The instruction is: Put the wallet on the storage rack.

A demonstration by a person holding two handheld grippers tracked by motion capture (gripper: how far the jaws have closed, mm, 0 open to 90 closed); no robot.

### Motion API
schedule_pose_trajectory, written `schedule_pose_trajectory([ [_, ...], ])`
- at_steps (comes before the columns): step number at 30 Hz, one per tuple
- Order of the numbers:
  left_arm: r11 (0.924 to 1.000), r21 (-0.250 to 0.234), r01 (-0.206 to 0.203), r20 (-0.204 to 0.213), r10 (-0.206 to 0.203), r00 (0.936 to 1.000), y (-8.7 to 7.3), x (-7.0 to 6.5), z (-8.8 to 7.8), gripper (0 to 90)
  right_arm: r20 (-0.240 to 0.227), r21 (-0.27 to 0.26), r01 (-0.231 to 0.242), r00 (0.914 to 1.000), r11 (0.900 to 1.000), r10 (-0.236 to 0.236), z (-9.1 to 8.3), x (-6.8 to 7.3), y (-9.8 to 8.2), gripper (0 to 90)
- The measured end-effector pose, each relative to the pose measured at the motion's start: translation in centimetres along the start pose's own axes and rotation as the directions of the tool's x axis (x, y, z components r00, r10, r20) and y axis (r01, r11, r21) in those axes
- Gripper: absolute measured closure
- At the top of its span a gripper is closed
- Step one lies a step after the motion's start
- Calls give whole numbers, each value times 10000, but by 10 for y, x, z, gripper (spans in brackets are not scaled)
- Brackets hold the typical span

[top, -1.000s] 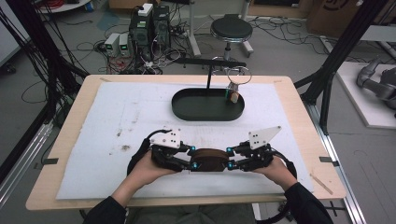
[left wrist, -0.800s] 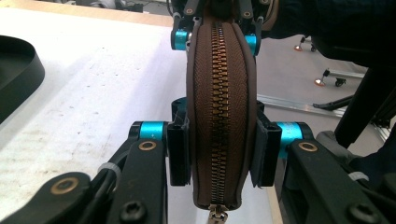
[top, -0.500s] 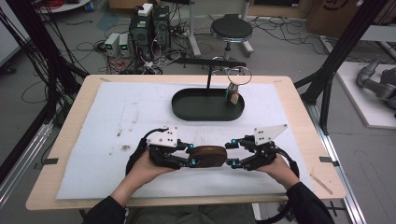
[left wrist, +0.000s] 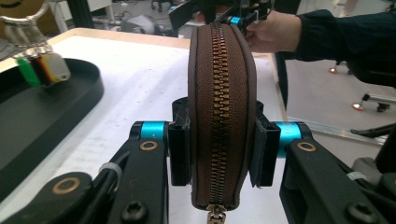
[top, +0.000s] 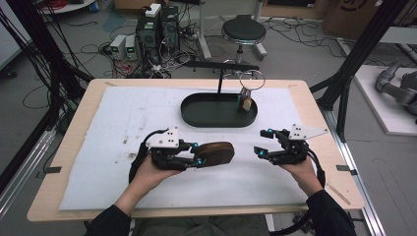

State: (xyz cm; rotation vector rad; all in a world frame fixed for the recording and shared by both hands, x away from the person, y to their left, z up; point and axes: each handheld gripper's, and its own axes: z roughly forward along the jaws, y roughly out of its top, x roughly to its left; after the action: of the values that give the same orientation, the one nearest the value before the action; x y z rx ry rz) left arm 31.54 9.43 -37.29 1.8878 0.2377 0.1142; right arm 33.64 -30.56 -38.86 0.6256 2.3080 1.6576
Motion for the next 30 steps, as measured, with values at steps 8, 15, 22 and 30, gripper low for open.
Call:
schedule_pose_trajectory([
  [8,9994,-343,11,-596,-32,9982,12,11,-5,660,598,-73,-263,9979,9996,267,-10,-11,-3,294],
  [15,9985,-543,109,-1215,-175,9924,19,24,-3,661,1544,-85,-815,9846,9966,819,-17,-22,-7,285],
  [22,9975,-671,224,-1706,-336,9848,22,38,0,662,2092,-220,-1195,9703,9926,1214,-24,-30,-11,284],
  [30,9971,-728,225,-2145,-377,9760,30,50,6,663,2430,-307,-1464,9584,9888,1494,-31,-36,-14,283],
])
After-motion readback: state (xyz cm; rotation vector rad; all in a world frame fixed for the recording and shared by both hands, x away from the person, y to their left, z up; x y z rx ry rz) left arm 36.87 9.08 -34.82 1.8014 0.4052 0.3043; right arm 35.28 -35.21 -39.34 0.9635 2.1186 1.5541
